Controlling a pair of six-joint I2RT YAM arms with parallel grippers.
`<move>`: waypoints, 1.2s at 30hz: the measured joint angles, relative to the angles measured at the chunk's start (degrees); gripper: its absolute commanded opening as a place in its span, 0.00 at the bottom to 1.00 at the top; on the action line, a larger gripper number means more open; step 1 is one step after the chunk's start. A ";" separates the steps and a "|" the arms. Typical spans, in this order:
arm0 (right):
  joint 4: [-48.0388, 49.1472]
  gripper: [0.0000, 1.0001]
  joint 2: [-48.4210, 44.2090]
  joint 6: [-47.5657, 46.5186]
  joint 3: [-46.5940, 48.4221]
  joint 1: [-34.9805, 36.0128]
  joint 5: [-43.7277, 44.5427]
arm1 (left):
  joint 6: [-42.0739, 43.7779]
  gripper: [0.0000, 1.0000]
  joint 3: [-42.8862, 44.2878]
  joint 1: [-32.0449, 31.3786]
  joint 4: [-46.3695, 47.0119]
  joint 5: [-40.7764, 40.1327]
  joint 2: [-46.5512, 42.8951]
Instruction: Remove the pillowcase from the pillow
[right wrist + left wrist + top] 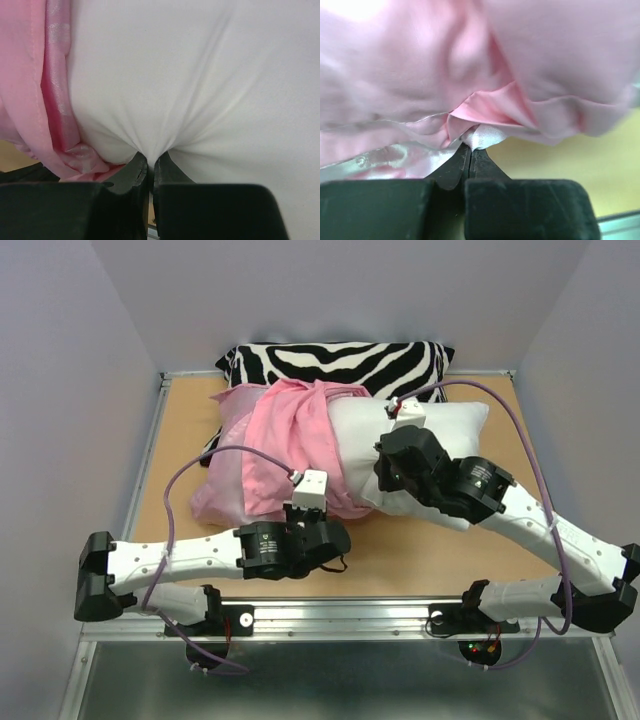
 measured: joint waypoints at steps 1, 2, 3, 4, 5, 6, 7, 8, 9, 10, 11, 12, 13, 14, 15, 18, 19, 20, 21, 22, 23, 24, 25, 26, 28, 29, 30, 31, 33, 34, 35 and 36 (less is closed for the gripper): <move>-1.09 0.01 0.04 -0.37 1.81 -0.02 0.04 | -0.90 0.00 3.98 -1.27 -4.04 -1.38 -0.02; -2.14 0.01 0.04 -0.70 3.87 -0.04 0.04 | -1.25 0.00 7.02 -2.05 -6.34 -2.32 0.09; -3.21 0.01 0.11 -0.85 5.57 -0.04 0.04 | -1.92 0.00 12.09 -3.08 -9.40 -3.98 0.17; -4.46 0.01 0.31 -1.11 7.56 -0.04 0.04 | -2.49 0.00 15.45 -3.54 -11.85 -4.96 0.31; -6.05 0.01 0.61 -1.40 11.34 -0.04 0.22 | -3.67 0.00 22.29 -4.11 -16.61 -6.82 1.27; -6.88 0.01 0.74 -1.68 13.92 -0.04 0.42 | -4.46 0.00 26.18 -4.20 -18.80 -8.31 1.90; -7.67 0.01 0.87 -1.84 16.33 -0.04 0.70 | -5.01 0.00 30.80 -4.00 -20.92 -10.19 2.34; -8.96 0.01 1.25 -2.23 20.39 -0.04 1.33 | -4.96 0.00 32.61 -3.37 -21.86 -11.30 2.34; -9.66 0.01 1.33 -2.38 22.80 -0.04 1.81 | -3.89 0.00 33.62 -1.99 -22.23 -12.48 1.95; -10.67 0.01 1.44 -2.62 25.18 -0.02 2.27 | -1.55 0.00 33.94 0.52 -21.57 -12.46 0.76; -12.13 0.01 1.79 -2.95 28.50 0.02 2.91 | 1.79 0.00 31.43 5.40 -17.31 -11.37 -1.55; -13.29 0.00 2.03 -3.28 31.45 0.02 3.50 | 5.86 0.00 28.26 9.88 -13.53 -9.22 -4.39; -13.92 0.01 2.14 -3.43 33.14 0.02 3.98 | 8.92 0.00 24.98 14.80 -10.27 -7.04 -7.58; -14.82 0.01 2.49 -3.76 35.19 0.00 4.74 | 11.43 0.00 21.64 19.76 -6.82 -4.66 -10.62; -15.91 0.01 2.93 -3.91 36.76 0.00 5.49 | 13.29 0.00 19.93 22.53 -5.44 -2.80 -12.57; -18.56 0.00 4.96 -4.17 41.59 0.02 6.62 | 18.58 0.00 17.51 34.86 -1.73 4.50 -17.53; -18.49 0.00 5.57 -4.22 42.42 0.04 6.75 | 19.78 0.00 17.51 38.58 -0.92 6.40 -17.73; -18.27 0.01 6.14 -4.22 42.88 0.09 6.82 | 20.55 0.00 17.51 41.99 -0.44 7.93 -17.94; -18.25 0.00 6.29 -4.22 42.88 0.20 6.82 | 22.12 0.00 17.38 46.07 0.74 9.94 -18.05; -18.34 0.01 6.56 -4.20 42.88 0.46 6.67 | 23.04 0.00 17.09 47.74 1.84 11.56 -18.05; -18.38 0.01 6.71 -4.17 42.88 0.74 6.40 | 24.28 0.00 16.33 51.76 3.37 14.21 -18.14; -18.40 0.01 6.84 -4.17 42.88 0.92 6.10 | 25.16 0.00 15.98 54.69 4.09 16.70 -18.29; -18.36 0.00 6.84 -4.17 42.88 1.11 5.95 | 26.18 0.00 15.91 57.51 4.31 19.67 -18.36; -18.27 0.00 6.84 -4.17 42.88 1.16 5.92 | 26.88 0.00 15.98 59.84 4.42 22.29 -18.36; -18.32 0.01 6.58 -4.15 42.82 1.14 5.81 | 28.74 0.00 17.79 61.94 3.19 26.03 -17.66; -18.45 0.00 6.43 -4.17 42.80 1.14 5.84 | 29.62 0.00 19.32 62.23 2.36 27.52 -17.16; -18.53 0.01 6.19 -4.24 42.80 1.11 5.81 | 30.49 0.00 20.81 62.47 1.86 28.55 -16.74; -18.60 0.01 6.14 -4.24 42.80 1.11 5.84 | 31.54 0.00 23.06 62.62 1.09 29.79 -16.13; -18.78 0.00 6.08 -4.31 42.80 1.11 5.84 | 33.33 0.00 27.32 62.95 -1.09 31.52 -15.19; -18.80 0.01 6.10 -4.35 42.80 1.11 5.77 | 34.38 0.00 30.51 63.12 -2.29 33.11 -14.51; -18.86 0.01 6.60 -4.48 42.80 1.03 5.77 | 34.95 0.00 32.20 63.25 -3.04 34.03 -14.10; -18.84 0.00 6.97 -4.66 42.82 1.01 5.68 | 36.04 0.00 35.39 63.32 -3.69 35.47 -13.42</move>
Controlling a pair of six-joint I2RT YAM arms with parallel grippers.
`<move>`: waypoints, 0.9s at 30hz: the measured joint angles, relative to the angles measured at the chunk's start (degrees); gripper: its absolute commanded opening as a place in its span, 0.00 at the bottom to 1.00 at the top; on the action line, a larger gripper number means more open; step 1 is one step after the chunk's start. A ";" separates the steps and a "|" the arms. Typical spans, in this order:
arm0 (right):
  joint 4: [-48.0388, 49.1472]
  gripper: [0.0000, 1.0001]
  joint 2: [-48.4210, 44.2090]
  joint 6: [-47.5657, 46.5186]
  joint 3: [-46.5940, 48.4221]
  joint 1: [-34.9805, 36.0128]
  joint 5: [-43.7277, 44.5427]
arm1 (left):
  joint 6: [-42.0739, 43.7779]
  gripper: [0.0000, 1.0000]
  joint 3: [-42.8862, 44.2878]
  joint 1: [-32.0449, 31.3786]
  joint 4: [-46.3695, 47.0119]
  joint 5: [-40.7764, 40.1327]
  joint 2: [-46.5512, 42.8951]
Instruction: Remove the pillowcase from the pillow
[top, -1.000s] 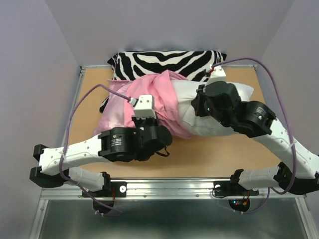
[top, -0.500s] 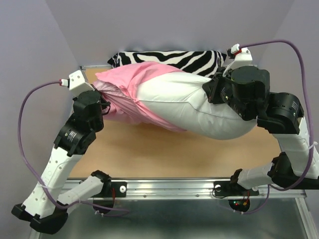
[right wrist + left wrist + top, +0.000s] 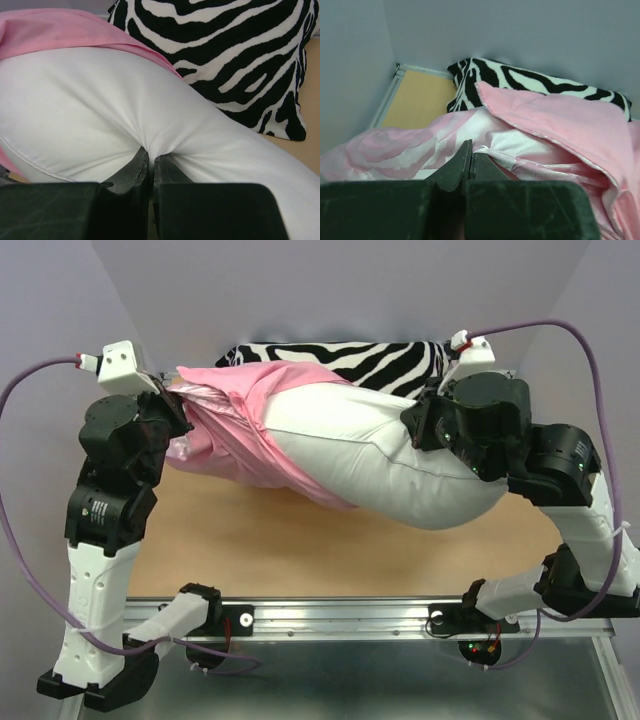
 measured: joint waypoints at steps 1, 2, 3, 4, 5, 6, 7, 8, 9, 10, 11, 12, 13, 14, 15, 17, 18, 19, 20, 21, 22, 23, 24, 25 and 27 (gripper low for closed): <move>0.04 0.01 0.81 -0.22 0.00 -0.02 -0.17 | 0.35 0.00 1.18 0.04 -0.26 0.76 0.24; 0.02 0.01 1.95 -0.44 0.02 -0.04 -0.44 | 1.03 0.00 2.93 0.07 -0.48 2.10 0.48; 0.09 0.01 3.23 -0.66 0.02 -0.26 -0.61 | 1.64 0.00 3.96 0.02 -0.50 3.30 0.59; 0.22 0.01 4.92 -0.90 -0.04 -0.39 -1.03 | 2.23 0.00 4.35 0.00 -0.55 4.55 0.68; 0.46 0.01 6.38 -1.05 -0.11 -0.98 -1.55 | 2.71 0.00 4.37 -0.24 -0.70 5.62 1.03; 0.94 0.01 7.82 -1.22 -0.39 -1.66 -2.51 | 3.17 0.00 4.37 -0.74 -1.29 6.56 1.40; 2.49 0.01 9.49 -1.55 -2.19 -3.26 -4.52 | 3.67 0.00 4.35 -1.75 -1.81 7.30 1.73; 4.42 0.01 10.54 -1.77 -4.61 -4.98 -7.41 | 4.04 0.00 4.11 -3.19 -2.21 7.67 2.25; 6.73 0.01 11.72 -1.97 -8.13 -7.82 -10.86 | 4.28 0.00 3.82 -4.31 -2.49 7.63 2.75; 8.15 0.01 12.41 -2.03 -10.43 -9.68 -13.05 | 4.59 0.00 3.21 -6.71 -2.62 6.88 3.78; 10.40 0.01 13.57 -2.14 -14.80 -13.38 -16.74 | 4.76 0.00 2.23 -9.01 -2.29 6.08 5.29; 11.15 0.01 14.86 -2.16 -16.96 -15.80 -18.58 | 4.96 0.00 1.11 -10.82 -1.79 5.62 7.02; 11.32 0.01 15.45 -2.21 -17.53 -16.55 -19.02 | 5.01 0.00 0.31 -11.96 -1.33 5.64 8.61; 11.91 0.01 18.08 -2.32 -19.47 -19.52 -20.96 | 5.01 0.00 -0.57 -12.81 -0.61 5.64 10.45; 13.27 0.04 20.04 -2.38 -20.22 -21.29 -22.14 | 4.98 0.00 -1.49 -13.33 1.09 5.64 13.07; 16.68 0.19 22.60 -2.43 -20.31 -23.85 -23.28 | 4.92 0.00 -2.40 -13.62 3.17 5.33 18.53; 17.79 0.26 22.93 -2.51 -20.28 -24.55 -23.56 | 4.90 0.00 -2.40 -13.62 4.00 5.01 21.09; 18.80 0.33 23.26 -2.78 -19.91 -25.31 -23.93 | 4.85 0.00 -2.34 -13.62 4.81 4.59 23.15; 19.34 0.41 23.61 -2.89 -18.91 -25.99 -24.09 | 4.83 0.00 -2.19 -13.62 5.31 4.28 25.09; 19.54 0.57 24.11 -2.93 -17.31 -26.36 -24.09 | 4.74 0.00 -1.38 -13.62 5.42 3.69 26.91; 20.06 0.64 24.59 -3.50 -15.28 -26.75 -24.09 | 4.70 0.00 -0.50 -13.62 5.62 3.23 28.13; 20.17 0.70 24.94 -3.39 -13.77 -26.99 -24.11 | 4.68 0.00 1.46 -13.57 5.57 2.58 30.23; 20.20 0.78 25.33 -3.98 -11.21 -27.10 -24.26 | 4.52 0.00 3.48 -13.53 5.77 2.10 31.93; 20.44 0.81 25.51 -4.31 -9.77 -27.34 -24.55 | 4.44 0.00 4.61 -13.42 5.97 1.79 33.00; 21.57 0.84 25.11 -4.74 -6.40 -27.65 -25.35 | 4.15 0.00 7.15 -13.20 6.71 1.07 35.34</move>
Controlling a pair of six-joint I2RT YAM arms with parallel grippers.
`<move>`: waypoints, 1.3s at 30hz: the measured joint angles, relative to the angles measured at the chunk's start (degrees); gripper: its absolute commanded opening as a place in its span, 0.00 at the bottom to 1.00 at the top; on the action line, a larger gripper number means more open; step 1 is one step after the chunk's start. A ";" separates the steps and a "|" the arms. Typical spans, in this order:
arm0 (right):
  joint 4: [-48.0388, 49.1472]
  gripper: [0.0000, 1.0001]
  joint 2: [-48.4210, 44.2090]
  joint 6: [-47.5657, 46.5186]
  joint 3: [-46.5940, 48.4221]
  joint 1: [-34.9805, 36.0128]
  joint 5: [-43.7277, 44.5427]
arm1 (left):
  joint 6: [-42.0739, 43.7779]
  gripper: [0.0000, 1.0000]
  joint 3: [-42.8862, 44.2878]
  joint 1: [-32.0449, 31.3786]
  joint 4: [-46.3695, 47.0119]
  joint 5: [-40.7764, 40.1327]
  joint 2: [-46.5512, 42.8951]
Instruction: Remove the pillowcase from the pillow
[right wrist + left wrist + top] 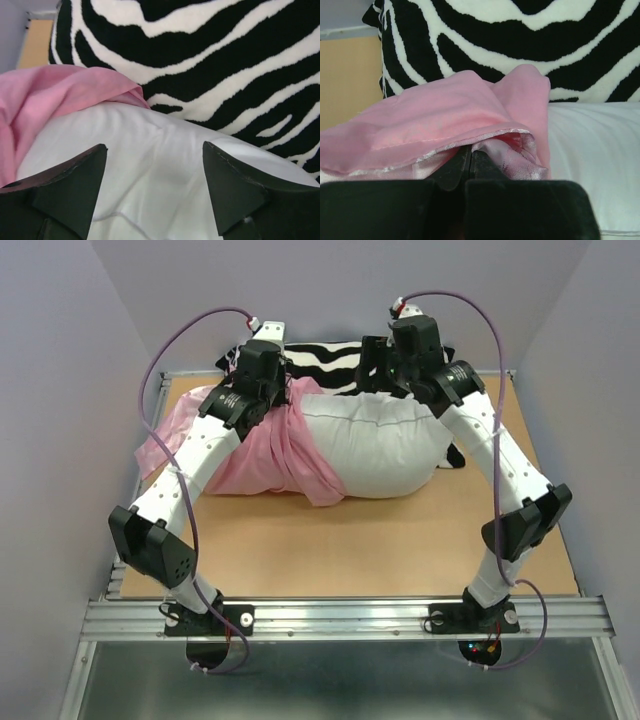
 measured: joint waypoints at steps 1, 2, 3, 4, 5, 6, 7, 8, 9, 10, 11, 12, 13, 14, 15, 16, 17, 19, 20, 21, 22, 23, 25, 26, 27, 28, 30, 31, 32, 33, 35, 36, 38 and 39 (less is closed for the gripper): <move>0.70 0.87 -0.72 -0.15 0.55 -0.02 -0.50 | -0.11 0.00 0.48 0.02 0.44 -0.31 0.61; 0.98 0.87 -1.53 -0.26 0.57 -0.04 -0.87 | -0.28 0.01 0.81 0.33 0.63 -0.59 1.38; 1.40 0.88 -3.69 -0.50 -0.17 -0.04 -1.62 | -0.37 0.02 1.05 0.57 0.68 -0.68 1.81; 1.92 0.89 -6.01 -0.46 -1.84 -0.02 -2.47 | -0.52 0.02 1.49 0.92 0.63 -0.74 2.36; 2.82 0.90 -8.50 -0.46 -4.33 -0.02 -3.19 | -0.63 0.02 2.16 1.20 0.59 -0.79 3.15; 3.43 0.92 -10.86 -0.46 -6.54 -0.02 -3.76 | -0.79 0.02 2.97 1.55 0.52 -0.76 4.04; 4.07 0.92 -14.97 -0.39 -10.43 0.00 -4.90 | -0.83 0.02 3.65 1.86 0.55 -0.74 4.68; 4.98 0.93 -17.57 -0.39 -13.33 0.00 -5.40 | -1.01 0.02 4.70 2.19 0.31 -0.72 5.70; 6.16 0.93 -21.81 -0.20 -17.68 0.00 -6.10 | -1.09 0.02 5.46 2.32 0.33 -0.72 6.49; 6.67 0.94 -24.24 -0.17 -20.17 0.00 -6.49 | -1.22 0.03 6.19 2.45 0.33 -0.63 7.21; 8.63 0.95 -27.98 0.04 -24.98 0.00 -6.86 | -1.42 0.03 6.67 2.64 0.42 -0.52 7.91; 9.86 0.96 -31.10 0.26 -29.24 0.00 -6.93 | -1.53 0.03 6.75 2.67 0.61 -0.44 8.35; 10.23 0.98 -33.42 0.46 -32.85 0.02 -6.91 | -1.79 0.03 6.78 2.75 0.63 -0.35 8.74; 10.91 0.99 -35.43 0.61 -36.20 0.02 -6.86 | -1.88 0.03 6.78 2.80 0.61 -0.28 8.85; 12.35 1.00 -36.65 0.85 -39.43 0.02 -6.82 | -1.97 0.03 6.78 2.78 0.61 -0.15 8.92; 14.60 1.00 -37.51 1.14 -43.15 0.02 -6.82 | -2.03 0.04 6.78 2.78 0.61 -0.07 8.90; 15.26 1.00 -37.62 1.29 -45.03 0.00 -6.82 | -2.10 0.05 6.78 2.78 0.68 -0.02 8.90; 20.37 1.00 -36.63 1.57 -51.58 0.02 -6.56 | -2.14 0.14 6.78 2.78 0.68 0.15 8.90; 22.58 1.00 -34.99 1.57 -54.47 0.02 -6.32 | -2.12 0.19 6.78 2.78 0.66 0.44 8.90; 24.48 1.00 -33.35 1.57 -55.82 0.02 -6.25 | -2.21 0.33 6.78 2.71 0.66 0.63 8.90; 26.84 1.00 -31.69 1.55 -56.78 0.02 -6.14 | -2.27 0.39 6.78 2.60 0.66 0.74 8.90; 29.11 1.00 -30.10 1.53 -57.35 0.02 -6.03 | -1.90 0.45 6.78 2.45 0.68 0.79 8.87; 35.50 0.94 -26.45 1.51 -57.46 0.04 -5.60 | -1.81 0.55 6.78 1.92 1.14 1.01 8.87; 38.40 0.88 -24.79 1.51 -57.27 0.04 -4.90 | -1.55 0.56 6.78 1.64 1.46 1.07 8.83; 40.30 0.79 -23.71 1.49 -57.02 0.04 -4.46 | -1.36 0.58 6.78 1.33 1.73 1.16 8.81; 42.36 0.48 -21.59 1.49 -56.17 0.02 -3.74 | -1.01 0.60 6.78 0.96 2.14 1.33 8.74; 44.37 0.17 -18.97 1.81 -54.58 0.00 -2.86 | -0.46 0.64 6.75 -0.09 2.64 1.40 8.41; 45.00 0.10 -18.05 2.25 -53.81 0.00 -2.64 | -0.33 0.66 6.71 -0.72 2.82 1.44 8.11; 45.16 0.05 -16.70 2.58 -52.43 0.00 -2.32 | -0.15 0.66 6.27 -1.79 3.17 0.92 7.23; 45.05 0.01 -15.58 2.97 -51.08 0.00 -2.08 | -0.11 0.69 5.77 -2.82 3.28 0.39 6.21; 44.37 0.00 -13.79 3.48 -48.63 0.00 -1.64 | -0.07 0.72 3.85 -5.35 4.35 -0.68 2.73; 43.82 0.01 -12.92 3.72 -47.41 0.00 -1.40 | -0.17 0.72 2.38 -6.51 5.09 -1.29 0.72; 41.90 0.01 -10.95 4.33 -44.44 -0.07 -0.61 | -0.33 0.75 -1.66 -9.03 7.02 -3.17 -4.90; 40.96 0.00 -10.05 4.59 -43.19 -0.07 -0.31 | -0.42 0.75 -3.50 -10.05 8.09 -3.65 -7.50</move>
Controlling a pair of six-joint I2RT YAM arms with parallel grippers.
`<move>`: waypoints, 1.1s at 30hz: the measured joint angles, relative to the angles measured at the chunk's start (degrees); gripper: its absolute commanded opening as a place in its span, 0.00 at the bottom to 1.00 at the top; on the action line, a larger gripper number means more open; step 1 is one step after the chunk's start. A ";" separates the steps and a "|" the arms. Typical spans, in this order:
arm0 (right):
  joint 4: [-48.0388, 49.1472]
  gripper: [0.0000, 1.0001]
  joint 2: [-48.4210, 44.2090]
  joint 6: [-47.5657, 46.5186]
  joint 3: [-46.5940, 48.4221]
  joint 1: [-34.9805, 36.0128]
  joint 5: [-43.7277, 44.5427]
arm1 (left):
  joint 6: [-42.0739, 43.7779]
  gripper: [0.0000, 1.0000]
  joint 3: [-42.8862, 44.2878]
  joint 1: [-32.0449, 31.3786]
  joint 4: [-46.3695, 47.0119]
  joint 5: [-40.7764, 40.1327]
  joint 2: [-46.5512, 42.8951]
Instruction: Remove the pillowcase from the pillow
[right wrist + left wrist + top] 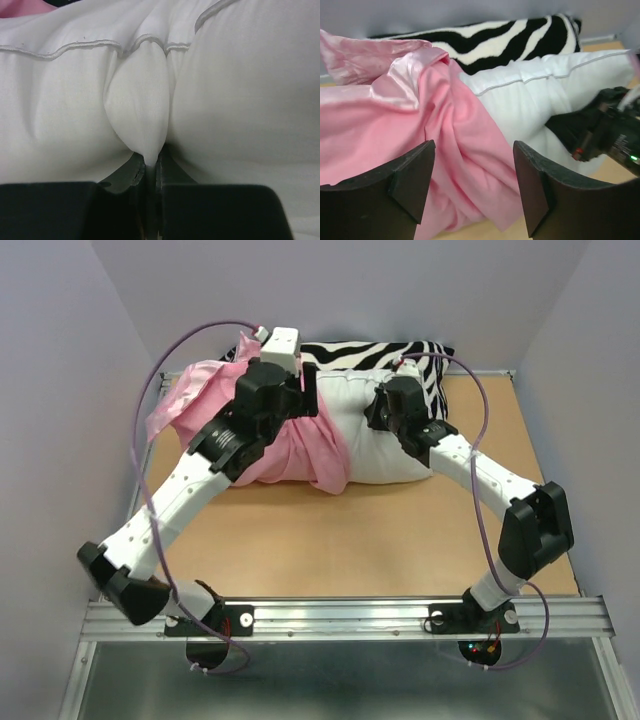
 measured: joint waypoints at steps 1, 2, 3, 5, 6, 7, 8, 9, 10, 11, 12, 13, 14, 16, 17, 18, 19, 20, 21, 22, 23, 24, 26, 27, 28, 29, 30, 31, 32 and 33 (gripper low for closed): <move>-1.03 0.01 0.74 0.20 1.29 0.00 0.24 | -0.55 0.76 -2.29 -1.27 0.92 -1.14 -3.15; -2.64 0.01 1.68 0.50 3.13 0.00 0.57 | -0.92 0.77 -3.96 -2.03 1.62 -1.77 -5.68; -3.37 0.00 1.99 0.70 3.82 0.00 0.66 | -1.57 0.83 -6.29 -2.64 3.45 -2.60 -8.20; -6.12 0.00 2.40 1.07 5.77 -0.02 0.79 | -3.54 0.83 -12.04 -3.30 6.01 -4.94 -12.74; -7.30 0.01 2.47 1.14 6.54 -0.02 0.79 | -4.28 0.83 -14.93 -3.58 7.48 -5.64 -13.88; -8.33 0.01 2.49 1.22 7.15 -0.02 0.79 | -5.27 0.84 -17.20 -3.78 8.31 -6.25 -14.60; -9.92 0.01 2.54 1.25 8.02 -0.02 0.79 | -6.23 0.84 -20.26 -4.02 9.55 -6.91 -15.19; -10.93 0.01 2.56 1.22 8.66 -0.02 0.79 | -7.37 0.84 -23.54 -4.33 11.02 -7.52 -15.78; -12.07 0.01 2.58 1.22 9.33 -0.02 0.79 | -7.98 0.84 -25.40 -4.55 11.54 -7.67 -15.96; -13.09 0.01 2.58 1.20 9.84 -0.02 0.76 | -8.59 0.84 -27.17 -4.85 12.39 -7.63 -15.41; -14.27 0.01 2.60 1.18 10.56 -0.02 0.76 | -9.20 0.85 -29.79 -5.44 12.94 -7.45 -13.77; -14.91 0.01 2.62 1.18 10.95 -0.02 0.74 | -9.60 0.84 -31.45 -5.70 13.22 -7.02 -12.57; -15.76 0.01 2.62 1.16 11.39 -0.02 0.72 | -9.75 0.84 -32.30 -5.86 13.31 -6.78 -11.89; -17.09 0.01 2.62 1.16 12.09 0.00 0.70 | -10.29 0.84 -33.46 -6.14 13.77 -6.16 -10.12; -17.46 0.01 2.62 1.16 12.24 0.00 0.66 | -10.43 0.84 -33.53 -6.14 14.05 -6.19 -9.68; -17.86 0.00 2.62 1.16 12.41 0.00 0.57 | -10.58 0.82 -33.53 -6.14 14.75 -6.36 -9.29; -18.23 0.00 2.62 1.18 12.59 -0.02 0.50 | -10.67 0.72 -33.53 -6.14 15.30 -6.60 -9.16; -18.58 0.00 2.62 1.18 12.76 -0.02 0.48 | -10.84 0.60 -33.53 -6.14 16.02 -7.45 -9.03; -18.99 0.00 2.62 1.16 13.00 -0.02 0.46 | -11.04 0.46 -33.53 -6.14 16.46 -8.31 -8.79; -19.63 0.01 2.62 1.16 13.40 0.00 0.46 | -11.13 0.11 -33.53 -6.14 16.92 -9.33 -8.48; -20.24 0.00 2.62 1.09 13.77 0.00 0.46 | -10.99 0.00 -33.51 -6.14 17.05 -10.12 -8.31; -21.27 0.00 2.62 1.05 14.40 -0.02 0.48 | -11.32 0.00 -33.51 -6.08 17.00 -11.56 -8.00; -23.23 0.01 2.56 1.01 15.61 -0.02 0.61 | -11.13 0.00 -33.24 -5.81 16.48 -13.14 -7.76; -23.98 0.01 2.56 0.92 16.22 0.00 0.81 | -11.15 0.00 -32.98 -5.75 16.09 -13.84 -7.67; -25.49 0.01 2.54 0.79 17.31 0.00 1.09 | -11.26 0.00 -32.39 -5.60 15.26 -15.28 -7.50; -26.93 0.01 2.51 0.63 18.43 0.00 1.27 | -11.41 0.00 -31.87 -5.29 14.58 -16.31 -7.41; -29.40 0.00 2.47 0.48 20.57 0.04 1.88 | -11.69 0.00 -31.06 -4.50 13.03 -17.73 -7.39; -30.73 0.00 2.43 0.35 22.01 0.07 2.27 | -12.00 0.00 -30.60 -3.91 12.20 -18.64 -7.39; -32.26 0.00 2.12 0.17 23.58 0.13 2.62 | -12.26 0.00 -30.16 -2.67 11.39 -19.34 -7.45; -34.03 0.01 1.60 0.04 25.35 0.24 2.73 | -12.50 0.00 -29.86 -0.76 10.88 -19.71 -7.63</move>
